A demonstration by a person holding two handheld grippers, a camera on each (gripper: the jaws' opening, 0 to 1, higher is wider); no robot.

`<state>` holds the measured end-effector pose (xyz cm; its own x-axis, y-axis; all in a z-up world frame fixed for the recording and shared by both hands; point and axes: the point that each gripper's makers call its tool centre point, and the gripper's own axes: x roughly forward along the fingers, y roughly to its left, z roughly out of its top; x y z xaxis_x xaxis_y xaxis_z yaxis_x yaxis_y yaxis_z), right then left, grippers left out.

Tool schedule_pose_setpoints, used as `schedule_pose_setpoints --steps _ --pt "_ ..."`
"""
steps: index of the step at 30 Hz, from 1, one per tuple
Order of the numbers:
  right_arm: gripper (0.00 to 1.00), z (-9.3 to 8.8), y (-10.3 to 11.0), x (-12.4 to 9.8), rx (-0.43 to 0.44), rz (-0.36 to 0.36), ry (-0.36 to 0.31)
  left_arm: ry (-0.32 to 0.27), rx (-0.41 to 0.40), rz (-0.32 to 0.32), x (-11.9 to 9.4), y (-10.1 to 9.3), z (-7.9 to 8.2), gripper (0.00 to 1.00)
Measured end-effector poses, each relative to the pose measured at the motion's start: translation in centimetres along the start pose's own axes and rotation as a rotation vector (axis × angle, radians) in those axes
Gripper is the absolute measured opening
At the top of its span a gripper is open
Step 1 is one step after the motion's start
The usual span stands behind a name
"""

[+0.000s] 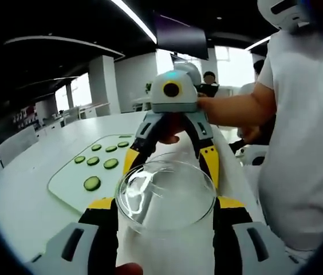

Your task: Open the petri dish lid, add cucumber slices into the petri dish, and close the lid

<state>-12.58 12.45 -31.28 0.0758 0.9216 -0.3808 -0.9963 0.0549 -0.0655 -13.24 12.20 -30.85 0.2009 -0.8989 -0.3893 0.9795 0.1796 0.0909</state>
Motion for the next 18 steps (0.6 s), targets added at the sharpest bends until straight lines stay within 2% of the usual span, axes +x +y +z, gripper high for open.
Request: schedule_pose_setpoints --steps 18 --pt "0.65 0.4 0.2 1.3 -0.001 0.029 -0.011 0.025 -0.021 0.019 -1.1 0.0 -0.8 0.65"
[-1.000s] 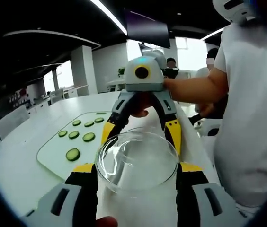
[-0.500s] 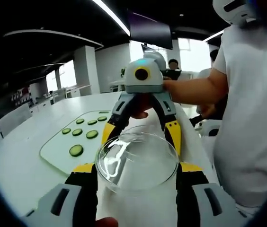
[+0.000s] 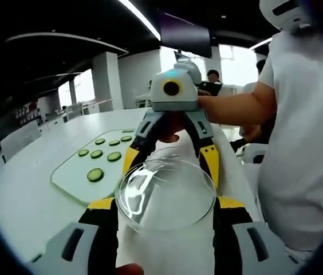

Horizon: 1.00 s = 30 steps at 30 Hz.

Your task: Open the petri dish lid, add cucumber slices into the petri dish, and close the lid

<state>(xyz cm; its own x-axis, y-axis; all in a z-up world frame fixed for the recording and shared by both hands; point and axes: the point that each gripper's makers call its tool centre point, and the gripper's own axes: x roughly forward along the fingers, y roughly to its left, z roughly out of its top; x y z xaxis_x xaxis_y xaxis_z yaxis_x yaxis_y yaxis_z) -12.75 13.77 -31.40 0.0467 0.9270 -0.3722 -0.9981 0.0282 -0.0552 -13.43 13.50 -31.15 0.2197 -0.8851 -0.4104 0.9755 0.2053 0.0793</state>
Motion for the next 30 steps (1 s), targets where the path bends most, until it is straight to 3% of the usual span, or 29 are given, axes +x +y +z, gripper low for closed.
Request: schedule_pose_setpoints --steps 30 --pt "0.65 0.5 0.1 1.6 -0.020 0.030 -0.017 0.023 -0.011 0.031 -1.3 0.3 -1.1 0.65"
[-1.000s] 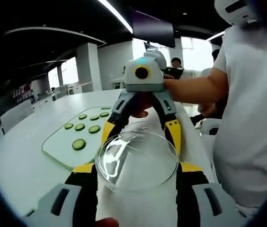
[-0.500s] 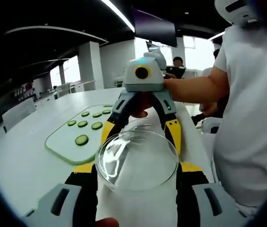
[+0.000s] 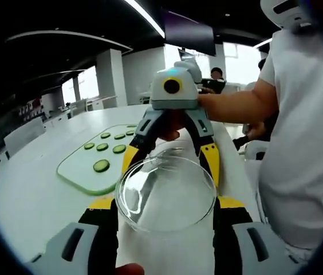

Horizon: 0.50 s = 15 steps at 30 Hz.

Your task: Open the petri dish lid, add cucumber slices into the petri dish, and close the lid

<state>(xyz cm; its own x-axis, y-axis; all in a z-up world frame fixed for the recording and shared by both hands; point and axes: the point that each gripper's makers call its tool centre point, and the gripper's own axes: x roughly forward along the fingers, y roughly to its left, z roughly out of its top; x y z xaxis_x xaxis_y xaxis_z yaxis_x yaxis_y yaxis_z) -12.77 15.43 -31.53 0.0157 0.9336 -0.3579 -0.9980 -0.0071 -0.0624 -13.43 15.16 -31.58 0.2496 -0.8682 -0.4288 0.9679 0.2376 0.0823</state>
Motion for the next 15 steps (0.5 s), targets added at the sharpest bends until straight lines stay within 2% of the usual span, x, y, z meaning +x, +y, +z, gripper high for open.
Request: schedule_pose_setpoints --steps 15 --pt "0.65 0.15 0.17 0.75 -0.008 0.014 0.020 0.011 -0.006 0.011 -0.58 0.06 -0.44 0.65"
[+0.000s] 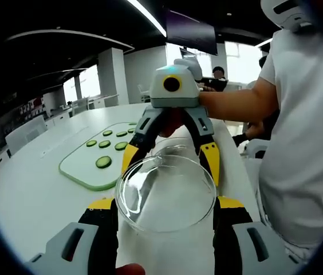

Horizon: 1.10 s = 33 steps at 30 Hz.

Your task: Open the petri dish lid, add cucumber slices into the petri dish, and close the lid

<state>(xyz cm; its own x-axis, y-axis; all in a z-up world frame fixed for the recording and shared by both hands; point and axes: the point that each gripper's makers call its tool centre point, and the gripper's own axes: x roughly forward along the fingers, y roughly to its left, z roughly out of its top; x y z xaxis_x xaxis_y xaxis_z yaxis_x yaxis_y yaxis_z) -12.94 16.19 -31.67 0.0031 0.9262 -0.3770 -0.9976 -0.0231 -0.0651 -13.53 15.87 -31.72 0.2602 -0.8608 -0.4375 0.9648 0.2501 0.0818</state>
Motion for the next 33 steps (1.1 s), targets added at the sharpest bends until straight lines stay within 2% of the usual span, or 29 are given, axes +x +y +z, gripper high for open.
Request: schedule_pose_setpoints --steps 19,33 --pt "0.65 -0.6 0.1 1.2 -0.021 0.010 0.064 0.030 0.005 0.016 -0.1 -0.4 -0.7 0.65" --pt "0.65 -1.3 0.3 1.6 0.015 0.030 0.111 0.046 -0.029 0.000 -0.3 -0.2 -1.6 0.66"
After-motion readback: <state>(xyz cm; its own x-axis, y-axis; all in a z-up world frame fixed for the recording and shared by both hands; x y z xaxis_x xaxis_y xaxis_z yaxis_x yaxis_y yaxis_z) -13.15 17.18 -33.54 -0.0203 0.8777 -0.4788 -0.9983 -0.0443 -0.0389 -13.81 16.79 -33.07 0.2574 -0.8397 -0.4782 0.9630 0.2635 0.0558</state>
